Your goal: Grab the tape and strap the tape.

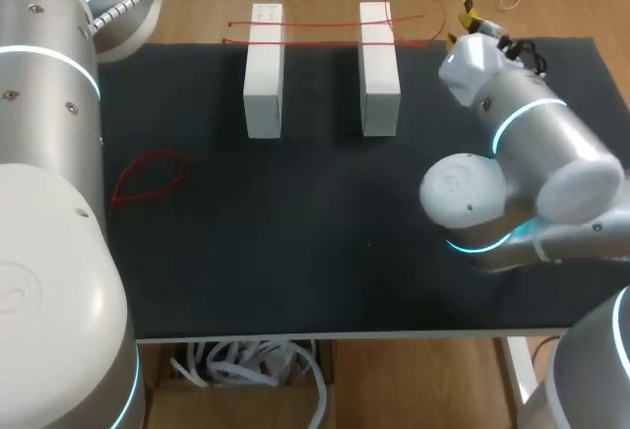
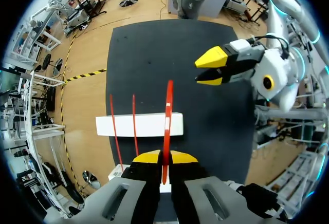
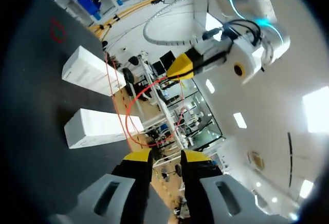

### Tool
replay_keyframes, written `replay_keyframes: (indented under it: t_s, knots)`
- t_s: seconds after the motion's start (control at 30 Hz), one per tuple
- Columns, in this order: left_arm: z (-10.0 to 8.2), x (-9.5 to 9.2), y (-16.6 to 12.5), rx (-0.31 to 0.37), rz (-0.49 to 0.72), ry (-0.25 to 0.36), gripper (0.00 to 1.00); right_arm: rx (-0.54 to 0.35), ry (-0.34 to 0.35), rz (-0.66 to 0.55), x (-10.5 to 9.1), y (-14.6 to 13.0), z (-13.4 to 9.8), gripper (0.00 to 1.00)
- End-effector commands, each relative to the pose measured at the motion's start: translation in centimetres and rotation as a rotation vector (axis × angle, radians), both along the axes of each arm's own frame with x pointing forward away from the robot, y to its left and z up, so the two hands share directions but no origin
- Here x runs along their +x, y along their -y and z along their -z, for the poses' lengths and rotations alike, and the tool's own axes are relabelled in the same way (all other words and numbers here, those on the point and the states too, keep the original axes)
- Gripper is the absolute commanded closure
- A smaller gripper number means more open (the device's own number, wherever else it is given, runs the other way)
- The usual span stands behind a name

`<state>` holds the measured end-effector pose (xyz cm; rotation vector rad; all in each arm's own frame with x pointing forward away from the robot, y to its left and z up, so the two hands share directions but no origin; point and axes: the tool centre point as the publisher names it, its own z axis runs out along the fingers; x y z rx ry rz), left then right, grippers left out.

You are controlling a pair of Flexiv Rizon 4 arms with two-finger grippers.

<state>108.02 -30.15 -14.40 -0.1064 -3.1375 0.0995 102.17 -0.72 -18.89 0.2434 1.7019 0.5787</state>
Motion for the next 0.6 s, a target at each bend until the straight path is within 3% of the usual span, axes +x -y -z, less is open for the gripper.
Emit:
replay_keyframes:
  t_s: [0.03, 0.1, 0.2, 0.23, 0.27, 0.37, 0.47, 0.5, 0.53, 0.6]
  knots:
    - [-0.1, 0.0, 0.0, 0.003, 0.0, -0.002, 1.0, 0.231, -0.255, -0.31, 2.4, 2.0, -1.1, 0.84]
    - [-0.1, 0.0, 0.0, 0.003, 0.0, -0.002, 1.0, 0.268, -0.248, -0.321, 3.4, 2.8, -1.4, 0.93]
    - [-0.1, 0.0, 0.0, 0.003, 0.0, -0.002, 1.0, 0.339, -0.245, -0.378, 5.0, 3.7, -1.7, 0.95]
    - [-0.1, 0.0, 0.0, 0.003, 0.0, -0.002, 1.0, 0.367, -0.227, -0.42, 5.3, 3.7, -1.9, 0.93]
    - [-0.1, 0.0, 0.0, 0.003, 0.0, -0.002, 1.0, 0.39, -0.253, -0.483, 5.5, 3.8, -1.9, 0.88]
    - [-0.1, 0.0, 0.0, 0.003, 0.0, -0.002, 1.0, 0.41, -0.25, -0.502, 6.8, 4.2, -1.2, 0.75]
    - [-0.1, 0.0, 0.0, 0.003, 0.0, -0.002, 1.0, 0.418, -0.229, -0.474, 7.4, 4.4, -0.8, 0.72]
    - [-0.1, 0.0, 0.0, 0.003, 0.0, -0.002, 1.0, 0.414, -0.228, -0.472, 7.5, 4.4, -0.8, 0.59]
    - [-0.1, 0.0, 0.0, 0.003, 0.0, -0.002, 1.0, 0.409, -0.23, -0.452, 7.6, 4.4, -0.7, 0.04]
    - [-0.1, 0.0, 0.0, 0.003, 0.0, -0.002, 1.0, 0.409, -0.23, -0.452, 7.6, 4.4, -0.7, 0.0]
